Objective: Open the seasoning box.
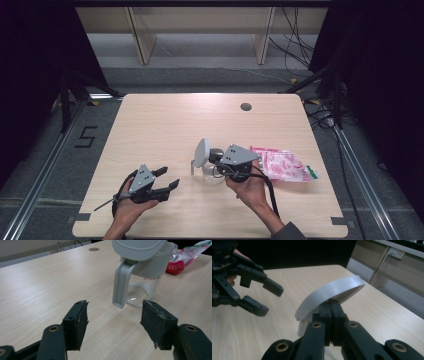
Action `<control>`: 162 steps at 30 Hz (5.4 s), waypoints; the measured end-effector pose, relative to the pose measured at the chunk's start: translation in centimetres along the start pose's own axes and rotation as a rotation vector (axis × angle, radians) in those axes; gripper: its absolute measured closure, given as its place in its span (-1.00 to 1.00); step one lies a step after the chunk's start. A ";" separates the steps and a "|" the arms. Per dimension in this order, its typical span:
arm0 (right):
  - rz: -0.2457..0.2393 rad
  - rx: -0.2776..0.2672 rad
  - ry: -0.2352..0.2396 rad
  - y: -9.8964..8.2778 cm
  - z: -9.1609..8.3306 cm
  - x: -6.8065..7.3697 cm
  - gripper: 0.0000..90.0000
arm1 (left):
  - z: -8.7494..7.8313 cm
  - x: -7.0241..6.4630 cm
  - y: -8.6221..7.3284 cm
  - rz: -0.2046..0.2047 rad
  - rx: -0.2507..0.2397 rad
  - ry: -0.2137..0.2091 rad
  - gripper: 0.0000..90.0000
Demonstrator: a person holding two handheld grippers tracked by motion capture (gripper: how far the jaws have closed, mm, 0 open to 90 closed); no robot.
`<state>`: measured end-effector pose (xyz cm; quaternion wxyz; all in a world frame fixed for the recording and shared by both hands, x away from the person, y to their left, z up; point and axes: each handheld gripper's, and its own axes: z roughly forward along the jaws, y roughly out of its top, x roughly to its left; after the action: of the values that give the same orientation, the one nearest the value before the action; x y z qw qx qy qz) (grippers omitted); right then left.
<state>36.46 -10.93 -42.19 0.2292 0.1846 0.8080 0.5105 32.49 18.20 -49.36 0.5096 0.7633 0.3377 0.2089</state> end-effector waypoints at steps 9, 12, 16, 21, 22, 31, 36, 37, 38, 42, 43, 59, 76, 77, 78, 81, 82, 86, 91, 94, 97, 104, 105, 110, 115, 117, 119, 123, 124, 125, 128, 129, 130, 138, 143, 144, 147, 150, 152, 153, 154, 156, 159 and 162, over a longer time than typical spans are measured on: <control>-0.023 -0.006 0.018 0.7 0.7 0.8 1.00 | 0.0 -0.3 -0.9 0.011 0.018 -0.002 -0.20; -0.028 -0.005 0.024 0.9 0.9 1.0 0.98 | 0.0 -0.4 -1.1 0.014 0.020 0.003 -0.21; -0.010 -0.001 0.017 0.7 0.1 0.6 0.93 | -0.1 -0.8 -1.1 0.025 0.011 -0.020 -0.22; 0.068 0.010 -0.031 -1.6 -2.6 -1.0 0.79 | -0.2 -1.0 -1.3 0.017 0.011 -0.029 -0.25; 0.107 0.021 -0.064 -2.6 -3.7 -1.6 0.69 | -0.3 -1.0 -1.3 0.007 0.016 -0.019 -0.25; 0.250 0.081 -0.186 -6.7 -8.1 -2.8 0.38 | -0.2 -1.0 -1.4 0.006 0.021 -0.021 -0.26; 0.328 0.087 -0.269 -8.3 -10.7 -3.7 0.26 | -0.3 -1.1 -1.5 0.000 0.020 -0.021 -0.26; 0.328 0.087 -0.269 -8.3 -10.7 -3.7 0.26 | -0.3 -1.1 -1.5 0.000 0.020 -0.021 -0.26; 0.350 0.108 -0.297 -8.7 -11.4 -3.8 0.26 | -0.3 -1.0 -1.4 -0.003 0.017 -0.022 -0.26; 0.383 0.136 -0.336 -9.5 -12.5 -4.1 0.25 | -0.4 -0.9 -1.4 -0.005 0.017 -0.021 -0.26; 0.363 0.129 -0.339 -9.9 -12.8 -4.5 0.24 | -0.4 -1.0 -1.4 -0.006 0.018 -0.022 -0.26; 0.463 0.183 -0.472 -12.8 -16.7 -5.3 0.18 | -0.2 -1.0 -1.5 -0.014 0.024 -0.031 -0.27; 0.516 0.242 -0.481 -14.6 -17.7 -4.7 0.04 | -0.2 -1.1 -1.5 -0.006 0.032 -0.033 -0.27; 0.517 0.245 -0.491 -14.6 -17.7 -4.7 0.04 | -0.2 -1.1 -1.5 -0.006 0.032 -0.033 -0.27; 0.517 0.245 -0.491 -14.6 -17.7 -4.7 0.04 | -0.2 -1.1 -1.6 -0.006 0.029 -0.034 -0.27; 0.542 0.258 -0.471 -14.8 -17.9 -4.3 0.04 | -0.1 -1.1 -1.6 -0.009 0.029 -0.033 -0.27; 0.542 0.258 -0.471 -14.8 -17.9 -4.3 0.04 | -0.1 -1.1 -1.6 -0.009 0.029 -0.033 -0.27; 0.554 0.275 -0.467 -15.2 -17.8 -4.5 0.02 | 0.0 -1.2 -1.6 -0.009 0.027 -0.035 -0.27; 0.600 0.267 -0.475 -15.5 -18.0 -4.5 0.00 | 0.1 -1.2 -1.7 -0.009 0.031 -0.037 -0.27; 0.594 0.268 -0.477 -15.5 -18.0 -4.5 -0.02 | 0.0 -1.2 -1.7 -0.010 0.034 -0.034 -0.27; 0.652 0.278 -0.501 -15.4 -18.0 -4.2 -0.04 | 0.1 -1.2 -1.7 -0.009 0.029 -0.034 -0.27; 0.684 0.249 -0.496 -15.8 -18.2 -4.9 -0.21 | 0.1 -1.2 -1.7 -0.007 0.039 -0.031 -0.26; 0.692 0.241 -0.501 -16.2 -17.9 -5.3 -0.23 | 0.1 -1.3 -1.7 -0.010 0.036 -0.039 -0.27; 0.774 0.224 -0.494 -16.1 -17.5 -5.9 -0.28 | 0.2 -1.3 -1.7 -0.002 0.042 -0.037 -0.27; 0.778 0.206 -0.495 -16.1 -16.9 -6.3 -0.34 | 0.5 -1.4 -1.9 -0.004 0.049 -0.042 -0.27; 0.783 0.204 -0.496 -16.0 -16.7 -6.4 -0.36 | 0.5 -1.5 -1.9 0.001 0.062 -0.049 -0.27; 0.762 0.207 -0.495 -16.1 -16.5 -6.7 -0.36 | 0.5 -1.5 -1.9 -0.001 0.058 -0.051 -0.27; 0.793 0.211 -0.504 -15.8 -16.1 -6.9 -0.36 | 0.4 -1.4 -1.9 0.003 0.064 -0.046 -0.27; 0.782 0.188 -0.505 -15.9 -15.9 -7.1 -0.36 | 0.5 -1.5 -1.9 -0.003 0.057 -0.049 -0.27; 0.815 0.182 -0.506 -15.7 -15.8 -7.0 -0.36 | 0.5 -1.5 -1.9 -0.002 0.058 -0.050 -0.26; 0.773 0.176 -0.499 -15.9 -15.5 -7.7 -0.38 | 0.5 -1.6 -1.9 0.002 0.066 -0.042 -0.27; 0.773 0.176 -0.499 -15.9 -15.5 -7.7 -0.38 | 0.5 -1.6 -1.9 0.002 0.066 -0.042 -0.27; 0.838 0.178 -0.515 -15.5 -15.2 -7.6 -0.38 | 0.6 -1.7 -2.0 -0.009 0.053 -0.053 -0.26; 0.864 0.147 -0.520 -15.2 -14.3 -8.4 -0.41 | 0.6 -1.6 -1.9 -0.001 0.057 -0.052 -0.26; 0.868 0.157 -0.538 -15.2 -13.7 -9.2 -0.40 | 0.5 -1.7 -1.9 0.002 0.058 -0.052 -0.26; 0.829 0.153 -0.566 -15.4 -13.3 -9.5 -0.40 | 0.5 -1.7 -1.9 0.006 0.058 -0.051 -0.26; 0.822 0.169 -0.560 -15.4 -12.7 -10.0 -0.38 | 0.5 -1.7 -1.9 0.004 0.057 -0.050 -0.27; 0.862 0.158 -0.581 -15.3 -12.1 -9.9 -0.35 | 0.5 -1.6 -1.9 0.010 0.061 -0.050 -0.26; 0.871 0.200 -0.575 -15.2 -12.1 -10.1 -0.33 | 0.5 -1.7 -1.9 0.006 0.058 -0.050 -0.27; 0.883 0.195 -0.570 -15.4 -11.9 -10.2 -0.31 | 0.5 -1.7 -1.9 0.003 0.057 -0.050 -0.27; 0.883 0.195 -0.570 -15.4 -11.9 -10.2 -0.31 | 0.5 -1.7 -1.9 0.003 0.056 -0.050 -0.27; 0.809 0.203 -0.562 -15.8 -11.7 -10.7 -0.28 | 0.5 -1.6 -1.8 0.004 0.058 -0.049 -0.26; 0.874 0.189 -0.559 -15.5 -11.4 -10.4 -0.25 | 0.4 -1.7 -1.9 0.003 0.058 -0.049 -0.26; 0.816 0.203 -0.563 -16.1 -11.2 -10.9 -0.22 | 0.5 -1.6 -1.9 0.003 0.057 -0.048 -0.26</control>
<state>38.16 -31.65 -50.60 0.2010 0.6372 0.6225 0.4075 31.15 17.17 -51.30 0.4955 0.7827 0.3299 0.1816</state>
